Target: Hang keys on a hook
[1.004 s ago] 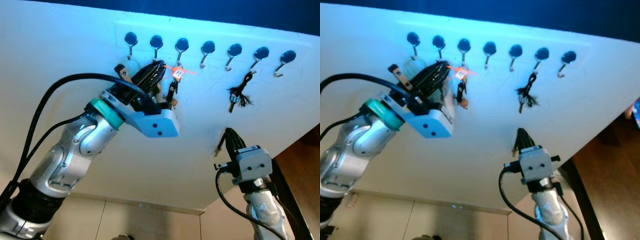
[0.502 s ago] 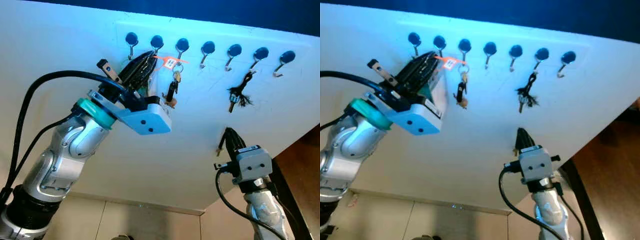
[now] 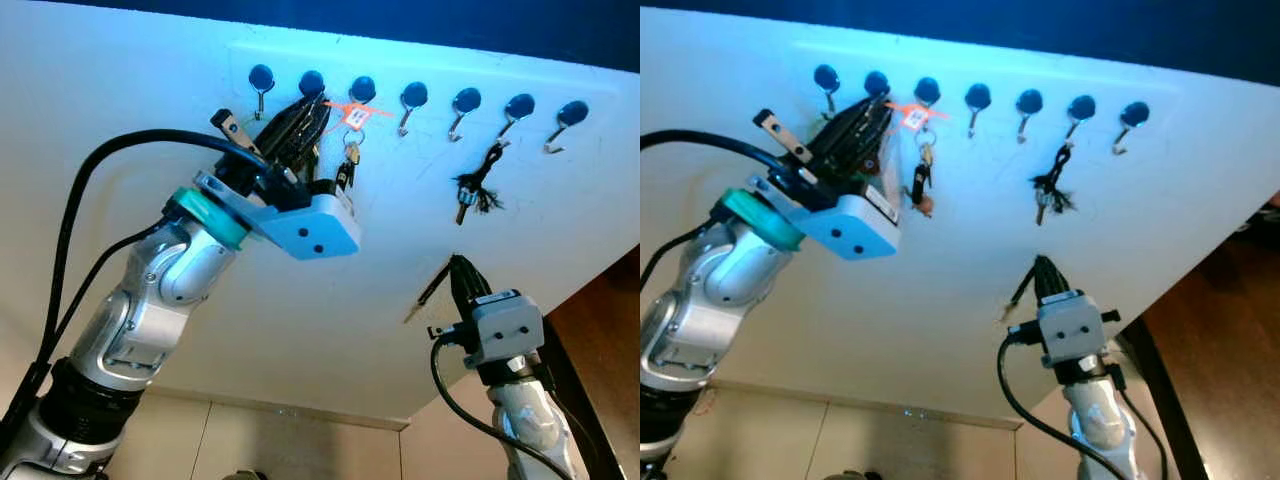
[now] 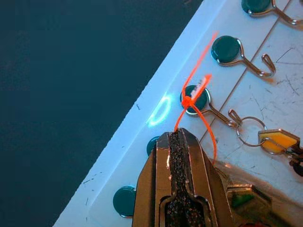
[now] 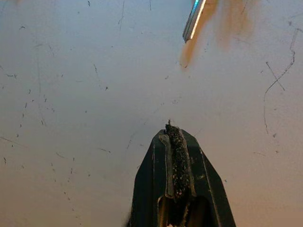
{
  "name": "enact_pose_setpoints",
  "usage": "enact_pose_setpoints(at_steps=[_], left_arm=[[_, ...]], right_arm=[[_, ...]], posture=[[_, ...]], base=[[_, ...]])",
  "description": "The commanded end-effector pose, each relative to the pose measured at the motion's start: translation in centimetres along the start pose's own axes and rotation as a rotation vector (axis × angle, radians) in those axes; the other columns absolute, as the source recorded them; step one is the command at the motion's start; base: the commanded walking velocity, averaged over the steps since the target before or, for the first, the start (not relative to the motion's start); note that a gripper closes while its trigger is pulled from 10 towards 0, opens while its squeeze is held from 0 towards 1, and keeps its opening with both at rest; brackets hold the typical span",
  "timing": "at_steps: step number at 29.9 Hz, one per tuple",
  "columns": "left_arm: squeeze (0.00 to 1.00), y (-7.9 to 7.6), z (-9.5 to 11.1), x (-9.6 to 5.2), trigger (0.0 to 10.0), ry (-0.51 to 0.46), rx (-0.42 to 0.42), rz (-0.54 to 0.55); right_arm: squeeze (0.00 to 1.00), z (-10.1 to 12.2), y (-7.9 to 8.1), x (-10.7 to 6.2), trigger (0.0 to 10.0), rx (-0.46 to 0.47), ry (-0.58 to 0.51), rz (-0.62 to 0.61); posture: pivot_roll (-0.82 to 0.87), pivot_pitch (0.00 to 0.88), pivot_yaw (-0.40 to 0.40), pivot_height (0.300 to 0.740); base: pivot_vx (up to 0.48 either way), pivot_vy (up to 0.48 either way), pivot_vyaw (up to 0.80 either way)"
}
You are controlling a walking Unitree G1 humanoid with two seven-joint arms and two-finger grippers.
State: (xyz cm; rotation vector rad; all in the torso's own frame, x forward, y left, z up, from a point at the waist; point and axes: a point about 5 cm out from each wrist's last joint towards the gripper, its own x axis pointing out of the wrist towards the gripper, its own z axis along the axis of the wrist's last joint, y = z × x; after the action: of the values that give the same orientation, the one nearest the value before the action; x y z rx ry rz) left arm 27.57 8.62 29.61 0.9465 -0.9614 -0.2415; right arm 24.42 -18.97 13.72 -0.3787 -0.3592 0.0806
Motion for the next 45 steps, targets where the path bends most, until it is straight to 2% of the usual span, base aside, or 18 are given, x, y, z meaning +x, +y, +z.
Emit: enact_pose_setpoints(at_steps=[1,8,11,12,15,26,27,28,29,30,31,32,33,36,39,42,44,45], left_arm=[[0.0,-0.6,0.2,0.1,10.0,-0.019,-0.008,-0.042],[0.0,-2.0,0.2,0.0,10.0,-0.022,-0.035,-0.143],[0.0,-2.5,0.2,0.0,10.0,-0.006,-0.074,-0.167],[0.0,-2.6,0.0,0.0,10.0,0.012,-0.114,-0.18],[0.0,-2.7,0.0,0.2,10.0,0.018,-0.139,-0.189],[0.0,-2.7,0.0,0.2,10.0,0.019,-0.142,-0.19],[0.0,-2.6,-0.3,-0.5,10.0,0.025,-0.13,-0.257],[0.0,-2.6,-0.3,-0.5,10.0,0.025,-0.13,-0.257],[0.0,-2.5,-0.7,-1.4,10.0,0.043,-0.121,-0.322],[0.0,-2.5,-0.7,-1.4,10.0,0.043,-0.121,-0.322],[0.0,-2.4,-1.1,-2.3,10.0,0.063,-0.116,-0.376],[0.0,-2.4,-1.1,-2.3,10.0,0.063,-0.116,-0.376],[0.0,-2.3,-1.3,-2.9,10.0,0.08,-0.114,-0.41],[0.0,-2.2,-1.4,-3.2,10.0,0.097,-0.117,-0.41],[0.0,-1.4,-1.8,-3.2,10.0,0.126,-0.116,-0.349],[0.0,0.3,-2.2,-2.3,10.0,0.144,-0.091,-0.185],[0.0,0.3,-2.2,-2.3,10.0,0.144,-0.091,-0.185],[0.0,0.7,-2.3,-2.2,10.0,0.146,-0.087,-0.151]], right_arm=[[0.0,-0.1,0.1,-0.3,10.0,0.009,0.012,-0.004],[0.0,-0.1,0.1,-0.2,10.0,0.011,0.011,-0.006],[0.0,-0.1,0.2,-0.2,10.0,0.011,0.011,-0.006],[0.0,-0.1,0.2,-0.2,10.0,0.011,0.011,-0.005],[0.0,-0.1,0.2,-0.2,10.0,0.011,0.011,-0.004],[0.0,-0.1,0.2,-0.2,10.0,0.011,0.011,-0.004],[0.0,-0.1,0.2,-0.2,10.0,0.011,0.011,-0.004],[0.0,-0.1,0.2,-0.2,10.0,0.011,0.011,-0.004],[0.0,-0.2,0.2,-0.2,10.0,0.01,0.011,-0.005],[0.0,-0.2,0.2,-0.2,10.0,0.01,0.011,-0.005],[0.0,-0.2,0.1,-0.2,10.0,0.01,0.011,-0.005],[0.0,-0.2,0.1,-0.2,10.0,0.01,0.011,-0.005],[0.0,-0.1,0.1,-0.1,10.0,0.01,0.011,-0.004],[0.0,-0.1,0.1,-0.1,10.0,0.009,0.01,-0.003],[0.0,-0.1,0.1,-0.1,10.0,0.007,0.01,-0.001],[0.0,-0.1,0.0,-0.1,10.0,0.005,0.011,0.0],[0.0,-0.1,0.0,-0.1,10.0,0.005,0.011,0.0],[0.0,-0.1,0.0,-0.2,10.0,0.004,0.011,0.0]], posture=[[0.03,0.0,0.048,0.74],[0.02,0.0,0.049,0.74],[0.03,0.0,0.049,0.74],[0.03,0.0,0.049,0.74],[0.02,0.0,0.048,0.74],[0.02,0.0,0.048,0.74],[0.03,0.0,0.049,0.74],[0.03,0.0,0.049,0.74],[0.03,0.0,0.047,0.74],[0.03,0.0,0.047,0.74],[0.03,0.0,0.046,0.74],[0.03,0.0,0.046,0.74],[0.03,0.0,0.044,0.74],[0.03,0.0,0.043,0.74],[0.03,0.0,0.042,0.74],[0.03,0.0,0.043,0.74],[0.03,0.0,0.043,0.74],[0.03,0.0,0.043,0.74]], base=[[0.0,0.0,0.0],[0.0,0.0,0.0],[0.0,0.0,0.0],[0.0,0.0,0.0],[0.0,0.0,0.0],[0.0,0.0,0.0],[0.0,0.0,0.0],[0.0,0.0,0.0],[0.0,0.0,0.0],[0.0,0.0,0.0],[0.0,0.0,0.0],[0.0,0.0,0.0],[0.0,0.0,0.0],[0.0,0.0,0.0],[0.0,0.0,0.0],[0.0,0.0,0.0],[0.0,0.0,0.0],[0.0,0.0,0.0]])
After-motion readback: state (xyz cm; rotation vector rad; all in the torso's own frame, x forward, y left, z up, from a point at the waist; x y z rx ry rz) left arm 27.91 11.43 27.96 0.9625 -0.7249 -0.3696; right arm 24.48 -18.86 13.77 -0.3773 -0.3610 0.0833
